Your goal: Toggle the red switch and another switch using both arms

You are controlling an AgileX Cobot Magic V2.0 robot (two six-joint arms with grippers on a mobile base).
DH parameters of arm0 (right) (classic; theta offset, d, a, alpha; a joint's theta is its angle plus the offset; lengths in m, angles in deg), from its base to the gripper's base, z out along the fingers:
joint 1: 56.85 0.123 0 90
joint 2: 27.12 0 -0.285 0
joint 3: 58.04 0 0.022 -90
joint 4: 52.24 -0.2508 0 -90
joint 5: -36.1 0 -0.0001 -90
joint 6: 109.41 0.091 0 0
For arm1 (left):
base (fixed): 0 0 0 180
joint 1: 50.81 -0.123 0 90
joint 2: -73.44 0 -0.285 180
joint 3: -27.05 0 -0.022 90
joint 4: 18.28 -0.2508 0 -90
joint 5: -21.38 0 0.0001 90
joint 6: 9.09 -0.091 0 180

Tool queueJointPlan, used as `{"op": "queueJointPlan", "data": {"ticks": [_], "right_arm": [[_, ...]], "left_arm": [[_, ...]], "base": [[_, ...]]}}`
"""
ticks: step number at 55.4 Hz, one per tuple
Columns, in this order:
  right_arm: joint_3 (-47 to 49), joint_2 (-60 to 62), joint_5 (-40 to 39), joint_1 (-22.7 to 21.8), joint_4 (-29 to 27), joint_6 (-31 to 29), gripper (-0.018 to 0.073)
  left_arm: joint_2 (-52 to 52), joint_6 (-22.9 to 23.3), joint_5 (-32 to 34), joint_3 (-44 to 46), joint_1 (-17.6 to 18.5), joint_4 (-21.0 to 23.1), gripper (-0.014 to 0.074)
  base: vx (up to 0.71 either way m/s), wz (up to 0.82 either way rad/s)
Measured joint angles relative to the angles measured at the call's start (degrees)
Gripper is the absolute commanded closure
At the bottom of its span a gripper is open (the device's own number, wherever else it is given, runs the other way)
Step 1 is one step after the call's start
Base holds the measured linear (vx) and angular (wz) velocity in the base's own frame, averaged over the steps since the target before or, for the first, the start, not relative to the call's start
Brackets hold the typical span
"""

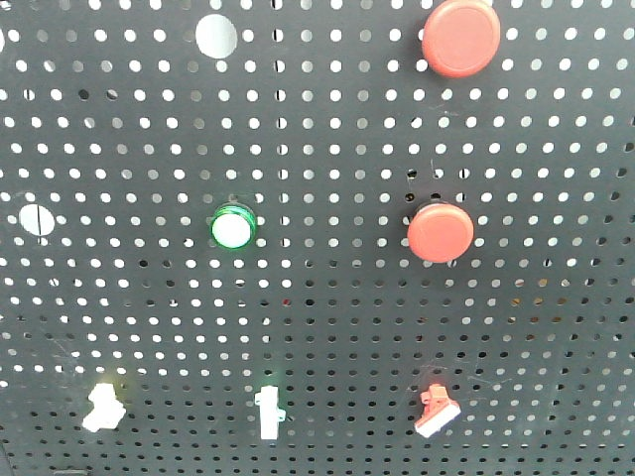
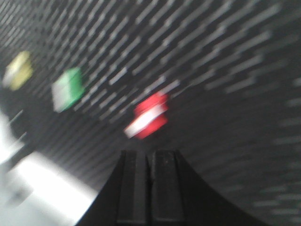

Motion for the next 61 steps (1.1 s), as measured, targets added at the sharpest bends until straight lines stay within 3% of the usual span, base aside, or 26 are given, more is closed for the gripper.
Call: {"op": "queueJointPlan", "data": {"ticks": [7, 13, 61], "right_arm": [[-2.56, 6.57, -12.33, 0.0, -1.14, -0.58, 0.0566], [-2.98, 7.35, -16.79, 0.0, -1.77, -0.99, 0.0566], [-3.16, 7.35, -17.16, 0.0, -2.43, -1.06, 0.0566]], "left_arm": [[0.0, 0.0, 0.0, 0.0, 0.0, 0.0, 0.0594], [0.0, 0.0, 0.0, 0.0, 0.0, 0.0, 0.0594], [-0.76, 0.0, 1.01, -1.91, -0.28, 0.0, 0.0594]], "base": [[0.0, 0.0], [0.0, 0.0], [0.0, 0.0]]}}
